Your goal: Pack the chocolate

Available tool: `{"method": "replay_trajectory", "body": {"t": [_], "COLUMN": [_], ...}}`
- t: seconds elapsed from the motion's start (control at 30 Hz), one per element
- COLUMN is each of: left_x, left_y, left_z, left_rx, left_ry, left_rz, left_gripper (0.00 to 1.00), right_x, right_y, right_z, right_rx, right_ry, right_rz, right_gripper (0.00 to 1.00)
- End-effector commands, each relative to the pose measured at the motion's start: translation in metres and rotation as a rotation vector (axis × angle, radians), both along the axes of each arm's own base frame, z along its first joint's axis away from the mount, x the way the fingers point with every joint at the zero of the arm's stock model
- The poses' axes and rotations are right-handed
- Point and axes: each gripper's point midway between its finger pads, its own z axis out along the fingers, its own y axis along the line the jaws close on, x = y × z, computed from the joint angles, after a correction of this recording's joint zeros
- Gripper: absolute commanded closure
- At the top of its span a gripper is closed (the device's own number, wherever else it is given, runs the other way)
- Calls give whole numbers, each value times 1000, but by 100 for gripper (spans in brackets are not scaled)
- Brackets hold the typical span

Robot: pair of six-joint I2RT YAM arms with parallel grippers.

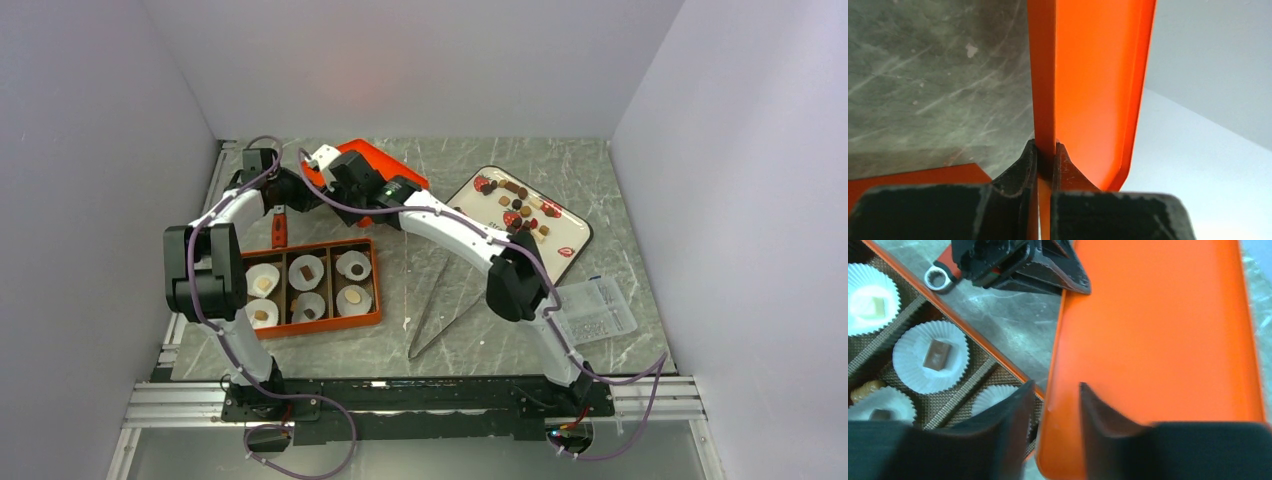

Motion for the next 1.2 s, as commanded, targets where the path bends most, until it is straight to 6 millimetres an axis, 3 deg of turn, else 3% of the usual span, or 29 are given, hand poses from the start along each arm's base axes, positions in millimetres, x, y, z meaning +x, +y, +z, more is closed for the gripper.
{"method": "replay_trajectory", "body": {"t": [0.0,0.07,0.17,0.33,0.7,0.83,0.97,1.17], "left_x": [6,-2,-15,-40,-103,-125,-143,-168], "left_y": [8,8,9,6,1,1,0,-3], "left_z": [50,59,71,87,109,117,122,129], "left_rx": [107,132,161,168,196,217,227,235], "left_ry": [-149,-143,-144,-151,-200,-222,-240,-261], "left_rz": [-51,-70,-93,-169,-262,-272,-279,-303], "left_gripper": [100,100,100,100,100,100,100,100], "right_x": [-5,-13,-33,-77,-192,-200,-193,-186], "right_y": [-19,-29,-41,-57,-63,-76,-86,-83], "right_z": [124,143,159,163,123,106,99,95], "right_rx": [174,195,184,134,-121,-250,-297,-315], "right_ry": [-223,-267,-325,-428,-608,-734,-804,-900], "right_rz": [-26,-21,19,122,237,167,115,93], "right_gripper": [37,16,1,0,0,0,0,1]}}
